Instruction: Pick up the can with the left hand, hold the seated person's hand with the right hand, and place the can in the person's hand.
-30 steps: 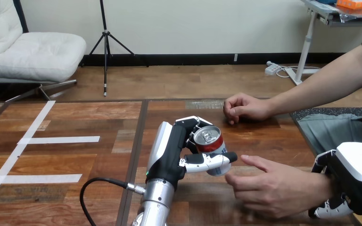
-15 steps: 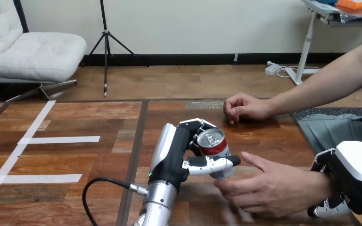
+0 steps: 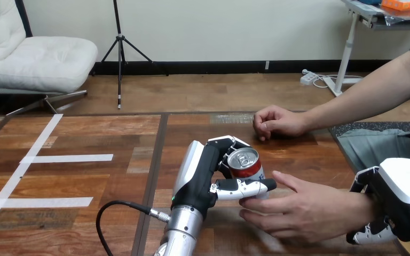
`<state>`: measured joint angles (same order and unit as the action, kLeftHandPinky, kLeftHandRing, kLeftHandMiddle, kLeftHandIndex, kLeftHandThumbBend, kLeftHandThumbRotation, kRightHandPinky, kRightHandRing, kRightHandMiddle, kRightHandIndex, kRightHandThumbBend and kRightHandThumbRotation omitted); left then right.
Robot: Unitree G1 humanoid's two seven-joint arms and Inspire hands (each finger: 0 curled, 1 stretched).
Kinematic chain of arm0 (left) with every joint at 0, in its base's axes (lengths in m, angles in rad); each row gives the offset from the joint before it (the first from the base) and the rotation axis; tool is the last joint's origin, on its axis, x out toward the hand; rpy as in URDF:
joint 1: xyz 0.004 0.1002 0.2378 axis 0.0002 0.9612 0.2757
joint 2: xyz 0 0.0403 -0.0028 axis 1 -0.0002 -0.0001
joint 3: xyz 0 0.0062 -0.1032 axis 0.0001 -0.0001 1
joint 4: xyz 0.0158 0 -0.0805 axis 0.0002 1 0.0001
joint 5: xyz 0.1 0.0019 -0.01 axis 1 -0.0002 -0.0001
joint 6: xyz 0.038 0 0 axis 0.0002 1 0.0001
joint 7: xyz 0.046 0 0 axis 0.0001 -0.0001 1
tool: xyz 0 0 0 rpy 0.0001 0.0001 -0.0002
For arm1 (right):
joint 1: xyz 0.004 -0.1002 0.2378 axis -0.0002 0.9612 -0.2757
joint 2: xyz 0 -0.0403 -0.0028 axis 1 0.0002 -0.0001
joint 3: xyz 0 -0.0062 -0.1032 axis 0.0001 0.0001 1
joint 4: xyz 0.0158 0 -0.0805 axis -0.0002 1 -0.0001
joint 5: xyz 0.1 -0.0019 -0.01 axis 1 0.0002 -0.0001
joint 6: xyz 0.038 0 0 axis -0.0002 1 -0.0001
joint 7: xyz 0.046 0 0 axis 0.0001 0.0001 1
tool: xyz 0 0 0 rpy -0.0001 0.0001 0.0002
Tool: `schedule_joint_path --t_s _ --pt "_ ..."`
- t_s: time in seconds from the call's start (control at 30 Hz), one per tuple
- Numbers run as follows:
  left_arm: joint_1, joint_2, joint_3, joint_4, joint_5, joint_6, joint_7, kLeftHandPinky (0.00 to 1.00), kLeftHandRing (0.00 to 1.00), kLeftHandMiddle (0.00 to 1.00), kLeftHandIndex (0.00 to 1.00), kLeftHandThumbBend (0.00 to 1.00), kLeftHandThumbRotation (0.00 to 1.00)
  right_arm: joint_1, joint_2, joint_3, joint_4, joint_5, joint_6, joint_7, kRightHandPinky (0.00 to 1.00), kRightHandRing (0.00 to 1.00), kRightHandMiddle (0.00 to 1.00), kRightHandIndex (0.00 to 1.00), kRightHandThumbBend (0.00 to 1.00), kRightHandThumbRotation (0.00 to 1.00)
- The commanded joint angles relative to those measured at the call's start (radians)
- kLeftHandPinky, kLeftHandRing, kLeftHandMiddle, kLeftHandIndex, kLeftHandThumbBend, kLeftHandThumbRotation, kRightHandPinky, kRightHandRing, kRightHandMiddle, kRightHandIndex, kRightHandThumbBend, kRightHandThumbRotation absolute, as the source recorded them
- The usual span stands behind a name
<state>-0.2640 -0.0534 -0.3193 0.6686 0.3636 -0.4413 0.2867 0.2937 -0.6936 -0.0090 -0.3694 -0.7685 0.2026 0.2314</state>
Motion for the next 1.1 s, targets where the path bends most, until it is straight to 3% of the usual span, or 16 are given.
schedule_joint_path --t_s 0.0,0.73,1.07 --pt "-0.028 -0.053 -0.01 -0.038 -0.008 -0.035 -0.002 0.36 0.41 0.46 0.49 0.57 0.0 -0.005 0.02 -0.02 -0.023 0.002 0.006 0.002 0.34 0.42 0.48 0.51 0.79 0.0" --pt "-0.018 -0.071 -0.037 -0.032 -0.02 -0.063 -0.022 0.37 0.41 0.46 0.49 0.56 0.0 -0.002 0.02 -0.026 -0.025 0.006 0.002 -0.003 0.34 0.43 0.49 0.5 0.79 0.0" --pt "-0.01 -0.083 -0.052 -0.04 -0.02 -0.05 -0.032 0.38 0.42 0.47 0.49 0.56 0.0 -0.002 0.02 -0.026 -0.02 0.004 0.0 -0.009 0.35 0.43 0.48 0.5 0.81 0.0"
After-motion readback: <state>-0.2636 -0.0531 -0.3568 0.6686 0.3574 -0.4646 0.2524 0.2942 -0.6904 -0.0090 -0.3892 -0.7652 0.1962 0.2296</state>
